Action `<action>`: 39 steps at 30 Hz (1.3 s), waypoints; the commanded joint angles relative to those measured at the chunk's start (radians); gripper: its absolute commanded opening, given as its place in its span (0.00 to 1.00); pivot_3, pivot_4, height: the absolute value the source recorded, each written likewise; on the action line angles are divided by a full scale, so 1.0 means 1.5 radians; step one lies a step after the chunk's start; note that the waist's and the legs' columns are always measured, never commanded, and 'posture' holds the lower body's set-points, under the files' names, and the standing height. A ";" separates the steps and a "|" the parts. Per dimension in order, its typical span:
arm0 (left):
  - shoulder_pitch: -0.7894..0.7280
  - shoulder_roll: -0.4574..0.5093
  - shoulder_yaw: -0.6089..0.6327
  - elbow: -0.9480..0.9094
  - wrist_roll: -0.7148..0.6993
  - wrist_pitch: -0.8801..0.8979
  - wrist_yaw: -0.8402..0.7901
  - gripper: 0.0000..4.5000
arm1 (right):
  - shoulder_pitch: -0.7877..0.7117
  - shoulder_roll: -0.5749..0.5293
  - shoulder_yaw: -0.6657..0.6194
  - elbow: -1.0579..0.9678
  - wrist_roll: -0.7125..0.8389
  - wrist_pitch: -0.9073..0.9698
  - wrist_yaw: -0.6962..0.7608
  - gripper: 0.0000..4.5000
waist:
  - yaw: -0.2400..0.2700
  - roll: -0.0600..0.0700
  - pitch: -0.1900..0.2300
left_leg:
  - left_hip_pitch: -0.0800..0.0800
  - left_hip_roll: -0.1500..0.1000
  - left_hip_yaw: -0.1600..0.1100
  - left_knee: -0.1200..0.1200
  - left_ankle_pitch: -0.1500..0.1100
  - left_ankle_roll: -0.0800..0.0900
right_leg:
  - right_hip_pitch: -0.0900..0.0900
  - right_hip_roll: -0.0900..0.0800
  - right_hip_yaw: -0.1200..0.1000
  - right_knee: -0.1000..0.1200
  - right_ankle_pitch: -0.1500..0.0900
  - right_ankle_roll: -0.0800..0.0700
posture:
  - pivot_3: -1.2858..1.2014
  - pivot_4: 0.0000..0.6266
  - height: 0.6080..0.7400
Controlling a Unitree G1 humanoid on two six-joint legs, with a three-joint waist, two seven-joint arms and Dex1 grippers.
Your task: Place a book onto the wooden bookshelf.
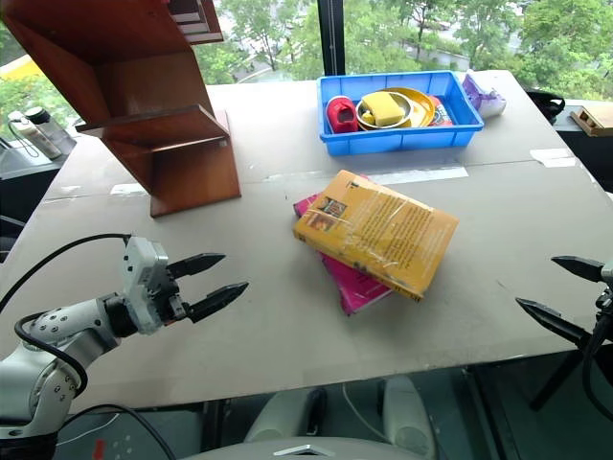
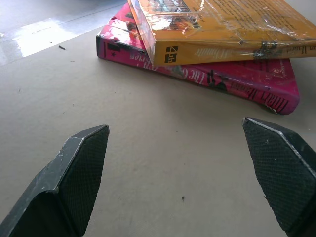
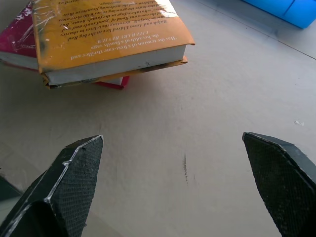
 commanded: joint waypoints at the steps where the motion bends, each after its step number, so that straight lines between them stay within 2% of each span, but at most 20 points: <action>1: -0.028 0.013 0.014 -0.005 -0.018 -0.003 -0.006 0.99 | -0.011 -0.002 0.006 -0.009 -0.005 -0.023 -0.004 1.00 | 0.000 0.000 0.000 | 0.000 0.000 0.000 0.000 0.000 0.000 | 0.000 0.000 0.000 0.000 0.000 0.000 | 0.52 0.24 1.00; 6: -0.091 0.027 -0.004 0.000 -0.033 0.009 -0.016 0.99 | -0.037 -0.004 0.040 -0.043 -0.020 -0.017 -0.045 1.00 | 0.001 0.000 0.000 | 0.000 0.000 -0.001 0.000 0.000 0.000 | 0.000 0.000 -0.001 0.000 0.000 0.000 | 0.52 0.24 1.00; 10: -0.106 0.042 -0.016 -0.012 -0.044 0.012 -0.041 0.99 | -0.066 -0.022 0.080 -0.067 0.001 0.052 -0.080 1.00 | -0.002 0.000 0.000 | 0.000 0.000 -0.001 0.000 0.000 0.000 | 0.000 0.000 -0.001 -0.001 0.003 0.000 | 0.52 0.24 1.00; 13: -0.096 0.064 -0.033 -0.033 -0.036 -0.007 -0.081 1.00 | -0.126 -0.046 0.159 -0.077 -0.003 0.137 -0.142 0.80 | -0.003 0.000 0.000 | -0.001 0.000 0.000 -0.001 0.000 0.000 | 0.000 0.000 -0.001 -0.002 0.003 0.000 | 0.52 0.24 1.00; 15: -0.093 0.074 -0.041 -0.038 -0.028 -0.018 -0.093 1.00 | -0.168 -0.051 0.211 -0.083 -0.015 0.163 -0.176 0.59 | -0.002 0.000 0.000 | -0.001 0.000 0.000 -0.001 0.000 0.000 | 0.000 0.000 -0.001 -0.003 0.002 -0.002 | 0.52 0.24 1.00; 17: -0.088 0.074 -0.041 -0.044 -0.030 -0.019 -0.094 1.00 | -0.207 -0.061 0.262 -0.091 -0.030 0.191 -0.206 0.46 | 0.000 0.001 0.001 | -0.001 0.000 -0.001 -0.001 0.000 0.000 | 0.000 0.000 -0.001 -0.003 0.002 -0.003 | 0.52 0.24 1.00; 22: -0.075 0.076 -0.037 -0.057 -0.034 -0.021 -0.090 1.00 | -0.299 -0.053 0.353 -0.110 -0.043 0.282 -0.285 0.01 | 0.000 0.001 0.001 | -0.003 0.000 -0.002 -0.001 0.000 0.001 | 0.000 0.000 -0.002 -0.005 0.002 -0.002 | 0.52 0.24 1.00; 32: -0.036 0.070 -0.023 -0.091 -0.039 -0.018 -0.063 1.00 | -0.400 -0.035 0.499 -0.084 -0.091 0.316 -0.330 0.01 | -0.001 0.001 0.001 | -0.006 0.000 -0.003 -0.001 -0.001 0.001 | -0.002 -0.001 -0.004 -0.007 0.003 0.000 | 0.52 0.24 1.00; 39: -0.001 0.065 -0.013 -0.108 -0.030 -0.029 -0.046 1.00 | -0.484 0.036 0.591 -0.071 -0.110 0.313 -0.337 0.01 | -0.002 0.001 0.001 | -0.006 0.000 -0.003 -0.001 -0.001 0.001 | -0.003 0.000 -0.004 -0.007 0.003 0.000 | 0.52 0.24 1.00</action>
